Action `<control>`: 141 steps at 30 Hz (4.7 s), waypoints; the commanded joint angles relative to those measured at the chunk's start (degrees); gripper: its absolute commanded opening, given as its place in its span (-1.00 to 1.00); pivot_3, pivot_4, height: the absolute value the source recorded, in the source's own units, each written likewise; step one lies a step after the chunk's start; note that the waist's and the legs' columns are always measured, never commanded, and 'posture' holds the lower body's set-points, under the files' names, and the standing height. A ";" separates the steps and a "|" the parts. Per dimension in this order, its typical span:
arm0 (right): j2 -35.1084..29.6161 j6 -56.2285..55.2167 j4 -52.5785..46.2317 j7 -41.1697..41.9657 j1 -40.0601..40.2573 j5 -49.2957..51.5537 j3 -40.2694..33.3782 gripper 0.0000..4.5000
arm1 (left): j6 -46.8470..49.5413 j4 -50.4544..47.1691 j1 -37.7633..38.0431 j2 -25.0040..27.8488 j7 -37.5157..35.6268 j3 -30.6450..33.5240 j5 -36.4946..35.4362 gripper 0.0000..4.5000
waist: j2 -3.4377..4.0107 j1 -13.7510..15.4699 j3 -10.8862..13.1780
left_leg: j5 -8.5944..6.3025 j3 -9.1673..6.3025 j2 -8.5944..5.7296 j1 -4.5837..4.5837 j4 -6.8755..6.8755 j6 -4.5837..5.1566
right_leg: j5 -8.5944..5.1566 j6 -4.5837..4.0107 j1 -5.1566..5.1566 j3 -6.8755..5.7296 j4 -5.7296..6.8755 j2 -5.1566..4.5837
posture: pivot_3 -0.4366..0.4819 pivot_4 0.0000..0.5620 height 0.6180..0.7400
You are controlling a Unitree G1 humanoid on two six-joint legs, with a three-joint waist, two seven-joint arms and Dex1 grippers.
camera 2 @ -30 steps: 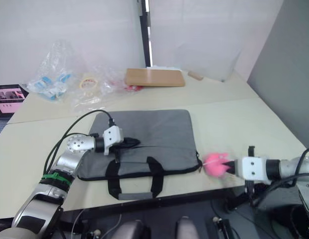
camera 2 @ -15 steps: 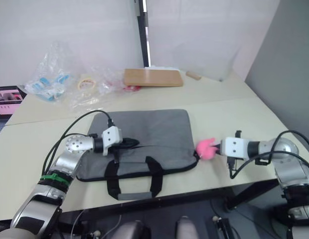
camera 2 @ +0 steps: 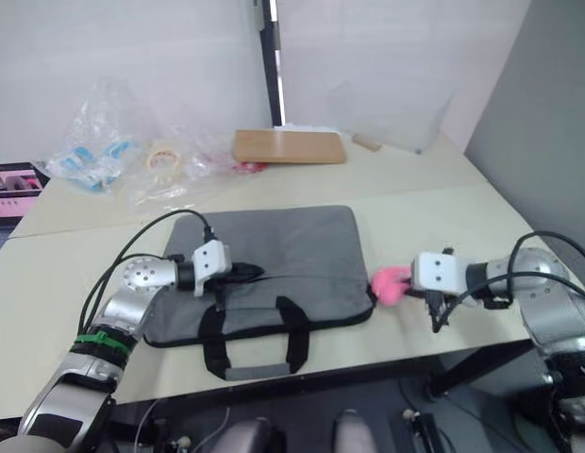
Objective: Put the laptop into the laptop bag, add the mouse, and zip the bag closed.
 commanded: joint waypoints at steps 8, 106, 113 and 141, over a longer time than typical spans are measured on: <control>-8.24 40.84 -18.29 3.94 -0.69 30.94 -10.00 -1.00 | 1.69 4.87 3.37 -0.61 -2.72 -4.19 3.68 -1.00 | 0.13 0.10 -0.06 | -0.10 -0.06 0.10 -0.13 -0.02 -0.03 | -0.03 0.00 0.00 -0.11 -0.24 -0.10 | -0.05 -0.47 1.00; 16.37 60.18 14.68 -27.96 -18.62 14.48 -16.79 -0.99 | 1.59 2.38 9.64 -1.01 -3.47 -6.82 5.50 -1.00 | 1.17 0.01 -0.72 | -0.31 0.34 -0.23 -0.36 -0.68 0.34 | 0.10 -0.19 -0.22 -0.42 -0.67 -0.64 | -0.05 -0.47 1.00; 16.36 58.96 16.60 -29.78 -20.82 14.23 -16.92 -0.99 | 1.48 2.45 9.81 -0.81 -3.44 -6.57 5.40 -1.00 | 1.17 -0.16 -0.72 | -0.37 0.40 -0.28 -0.30 -0.68 0.46 | 0.03 -0.07 -0.01 -0.39 -0.66 -0.44 | -0.05 -0.47 1.00; 11.37 55.42 3.72 -20.79 -11.52 20.10 -14.52 0.55 | 4.54 -2.92 7.55 -1.93 -2.99 -0.11 -2.50 -1.00 | 1.11 -0.28 -0.69 | -0.46 0.45 -0.43 -0.27 -0.67 0.61 | -0.06 0.13 -0.11 -0.36 -0.68 -0.59 | -0.05 -0.47 1.00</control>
